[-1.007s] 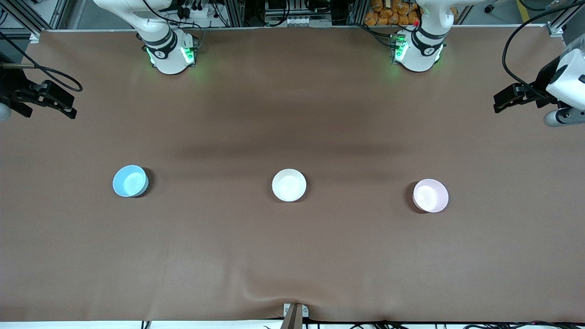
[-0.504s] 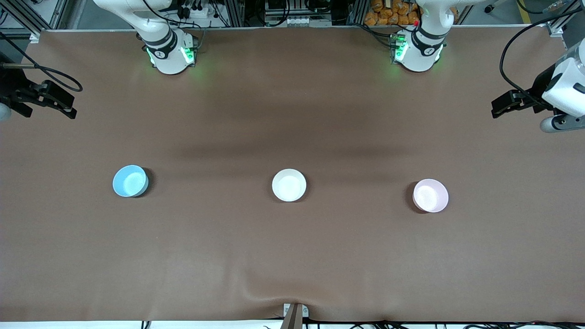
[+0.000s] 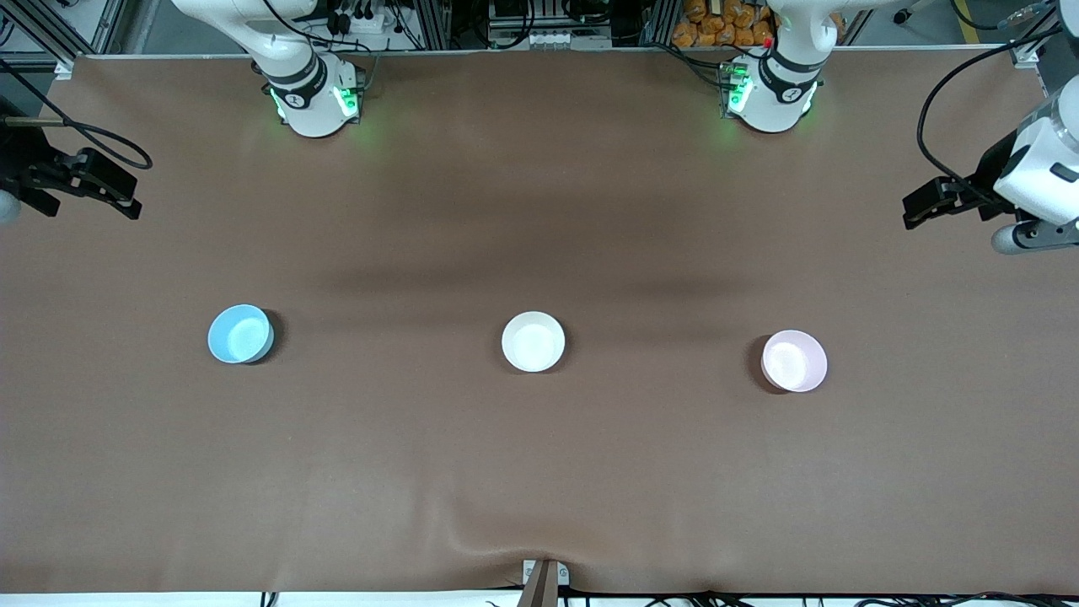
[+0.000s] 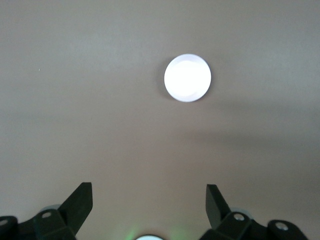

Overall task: Stack pink and blue bowls on white bowl
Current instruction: 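Move the left gripper down toward the pink bowl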

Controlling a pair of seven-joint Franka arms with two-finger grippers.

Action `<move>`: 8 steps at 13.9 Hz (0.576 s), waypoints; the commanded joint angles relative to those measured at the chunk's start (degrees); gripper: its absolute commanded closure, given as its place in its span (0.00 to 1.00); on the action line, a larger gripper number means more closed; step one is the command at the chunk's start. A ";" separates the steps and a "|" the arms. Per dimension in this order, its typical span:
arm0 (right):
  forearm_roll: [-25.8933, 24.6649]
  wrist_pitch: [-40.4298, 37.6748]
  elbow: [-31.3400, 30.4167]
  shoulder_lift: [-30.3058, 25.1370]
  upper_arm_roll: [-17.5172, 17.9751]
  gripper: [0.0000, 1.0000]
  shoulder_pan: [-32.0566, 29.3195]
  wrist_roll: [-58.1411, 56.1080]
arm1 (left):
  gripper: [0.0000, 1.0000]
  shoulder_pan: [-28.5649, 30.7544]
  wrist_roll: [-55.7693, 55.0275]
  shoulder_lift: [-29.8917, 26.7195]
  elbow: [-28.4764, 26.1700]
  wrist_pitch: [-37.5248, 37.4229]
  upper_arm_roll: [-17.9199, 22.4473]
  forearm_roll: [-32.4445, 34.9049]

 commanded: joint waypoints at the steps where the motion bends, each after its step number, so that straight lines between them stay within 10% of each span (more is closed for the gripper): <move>1: 0.50 -0.59 0.95 0.41 0.72 0.00 -1.08 0.34 | 0.00 0.66 1.58 1.38 -2.92 5.59 -0.34 0.24; 8: 0.50 -0.59 0.95 0.41 0.71 0.00 -1.08 0.34 | 0.00 7.07 7.64 14.38 -3.01 19.04 -0.17 -4.41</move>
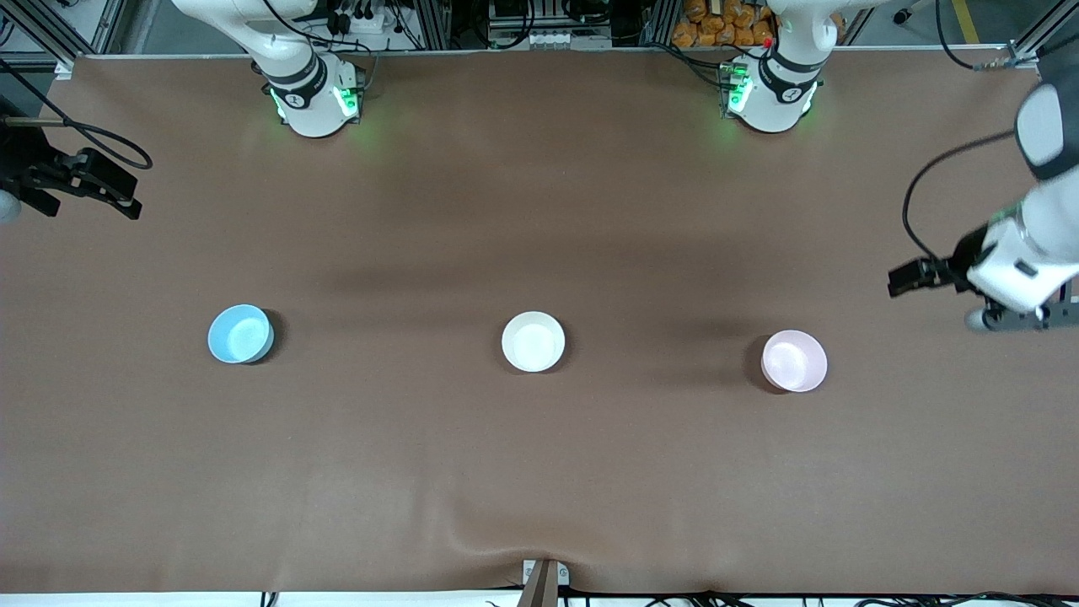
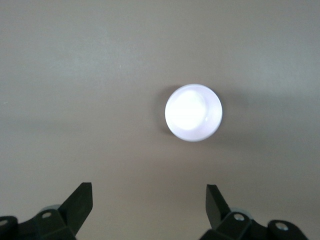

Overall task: Stack pink and blue bowls on white bowl
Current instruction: 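Move the left gripper down toward the pink bowl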

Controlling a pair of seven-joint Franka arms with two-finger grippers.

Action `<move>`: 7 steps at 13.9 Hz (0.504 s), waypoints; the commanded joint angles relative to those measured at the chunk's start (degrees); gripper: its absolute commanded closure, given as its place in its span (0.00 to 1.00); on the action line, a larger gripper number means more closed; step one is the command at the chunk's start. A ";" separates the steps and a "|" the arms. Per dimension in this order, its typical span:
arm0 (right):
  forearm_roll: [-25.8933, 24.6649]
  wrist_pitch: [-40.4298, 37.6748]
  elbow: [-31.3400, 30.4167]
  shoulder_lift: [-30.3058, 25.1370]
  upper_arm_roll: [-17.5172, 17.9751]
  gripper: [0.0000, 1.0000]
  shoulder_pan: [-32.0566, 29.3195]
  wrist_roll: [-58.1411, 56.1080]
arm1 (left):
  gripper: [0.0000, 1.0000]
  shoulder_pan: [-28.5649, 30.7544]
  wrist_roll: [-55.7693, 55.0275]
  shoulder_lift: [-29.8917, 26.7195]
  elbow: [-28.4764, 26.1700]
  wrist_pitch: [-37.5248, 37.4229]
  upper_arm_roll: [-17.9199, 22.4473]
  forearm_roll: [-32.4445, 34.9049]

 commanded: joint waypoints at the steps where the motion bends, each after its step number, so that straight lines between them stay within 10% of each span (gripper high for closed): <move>1: 0.50 -0.57 0.96 0.40 0.73 0.00 -1.07 0.34 | 0.00 1.44 1.42 4.66 0.80 5.88 -0.47 -1.59; 7: 0.50 -0.57 0.96 0.40 0.64 0.00 -1.07 0.34 | 0.00 1.70 0.72 12.84 0.80 16.71 -0.47 -1.50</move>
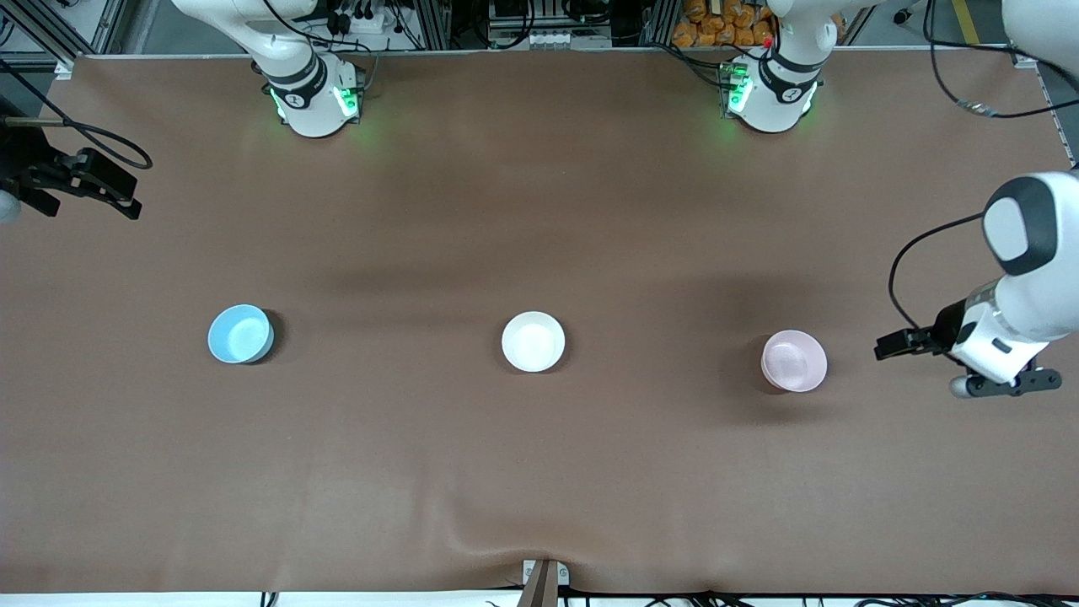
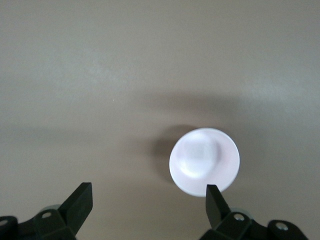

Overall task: Stack pink and blue bowls on white bowl
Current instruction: 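Move the left gripper down toward the pink bowl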

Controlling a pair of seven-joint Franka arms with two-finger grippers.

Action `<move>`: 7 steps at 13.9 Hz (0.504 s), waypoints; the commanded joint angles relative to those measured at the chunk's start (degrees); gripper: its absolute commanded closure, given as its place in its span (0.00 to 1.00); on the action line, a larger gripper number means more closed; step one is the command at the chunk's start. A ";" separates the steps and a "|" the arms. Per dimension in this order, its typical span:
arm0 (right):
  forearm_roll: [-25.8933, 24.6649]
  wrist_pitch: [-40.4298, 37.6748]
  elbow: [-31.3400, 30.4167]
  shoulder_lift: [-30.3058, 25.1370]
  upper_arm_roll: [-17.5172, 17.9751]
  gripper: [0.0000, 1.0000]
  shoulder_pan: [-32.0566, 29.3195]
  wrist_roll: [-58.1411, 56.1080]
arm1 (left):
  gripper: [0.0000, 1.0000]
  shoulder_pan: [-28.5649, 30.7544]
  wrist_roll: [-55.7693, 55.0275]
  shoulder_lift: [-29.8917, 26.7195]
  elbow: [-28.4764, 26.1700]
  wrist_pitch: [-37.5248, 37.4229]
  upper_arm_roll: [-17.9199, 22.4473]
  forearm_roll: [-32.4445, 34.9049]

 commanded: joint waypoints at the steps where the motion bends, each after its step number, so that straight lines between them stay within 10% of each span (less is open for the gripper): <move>1: 0.50 -0.64 0.97 0.40 0.73 0.00 -1.07 0.34 | 0.00 0.10 -0.46 3.13 0.81 4.01 -0.26 -1.11; 7: 0.50 -0.64 0.97 0.40 0.64 0.00 -1.07 0.34 | 0.00 -1.47 -0.64 7.70 -0.76 7.97 -0.69 -1.20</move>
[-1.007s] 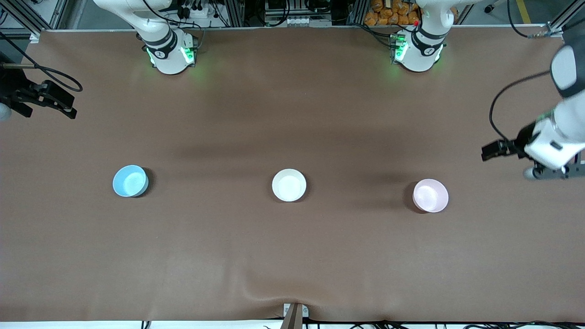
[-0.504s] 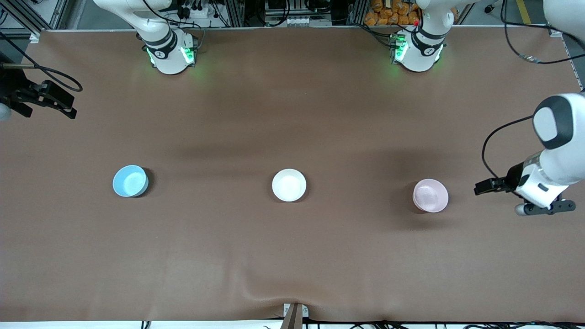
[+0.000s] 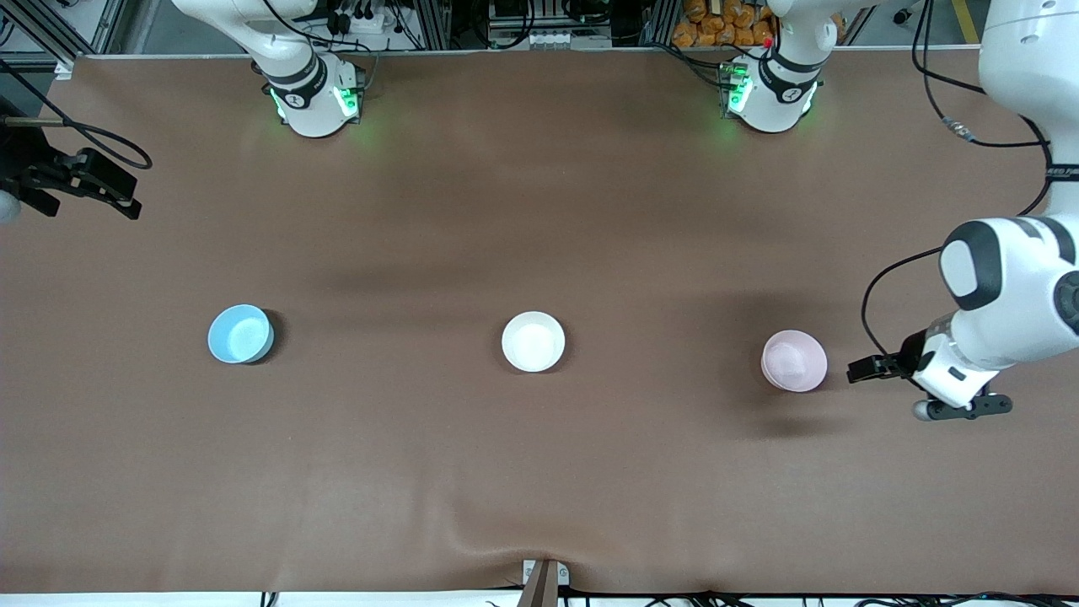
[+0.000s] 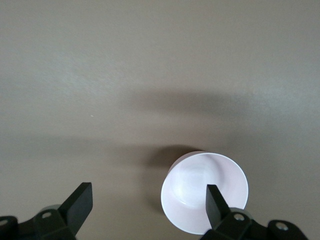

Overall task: Stack pink and blue bowls on white bowl
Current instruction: 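Move the left gripper down toward the pink bowl, then close the left gripper on the pink bowl rim and lift it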

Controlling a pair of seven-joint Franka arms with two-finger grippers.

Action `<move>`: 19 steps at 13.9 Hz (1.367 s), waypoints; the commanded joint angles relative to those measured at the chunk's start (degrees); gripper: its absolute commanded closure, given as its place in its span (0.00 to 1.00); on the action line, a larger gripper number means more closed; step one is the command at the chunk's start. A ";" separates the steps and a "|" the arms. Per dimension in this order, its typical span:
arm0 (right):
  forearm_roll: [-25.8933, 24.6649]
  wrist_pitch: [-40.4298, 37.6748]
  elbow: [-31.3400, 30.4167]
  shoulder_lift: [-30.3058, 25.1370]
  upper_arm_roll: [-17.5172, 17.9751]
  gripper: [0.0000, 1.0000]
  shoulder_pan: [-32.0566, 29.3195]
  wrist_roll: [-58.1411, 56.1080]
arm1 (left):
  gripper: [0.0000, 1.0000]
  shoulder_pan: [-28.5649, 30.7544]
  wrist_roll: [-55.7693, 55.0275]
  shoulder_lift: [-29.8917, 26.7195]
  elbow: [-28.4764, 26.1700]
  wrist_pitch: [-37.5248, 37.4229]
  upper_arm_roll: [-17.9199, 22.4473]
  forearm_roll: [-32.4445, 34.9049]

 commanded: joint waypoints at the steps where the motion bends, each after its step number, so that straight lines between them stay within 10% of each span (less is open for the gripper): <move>1: 0.50 -0.54 0.97 0.40 0.67 0.00 -1.06 0.34 | 0.00 -1.38 -0.38 1.03 -2.34 3.68 0.00 -1.25; 14: 0.50 -0.63 0.88 0.40 0.67 0.00 -1.06 0.34 | 0.67 -2.35 0.42 3.93 -8.94 10.99 0.00 -0.81; 17: 0.50 -0.63 0.97 0.40 0.67 0.00 -1.06 0.34 | 1.00 -2.44 0.42 3.85 -10.00 12.05 0.00 -0.54; 19: 0.50 -0.63 0.97 0.40 0.67 0.00 -1.06 0.34 | 1.00 -2.44 0.59 3.58 -10.35 12.75 0.00 -0.46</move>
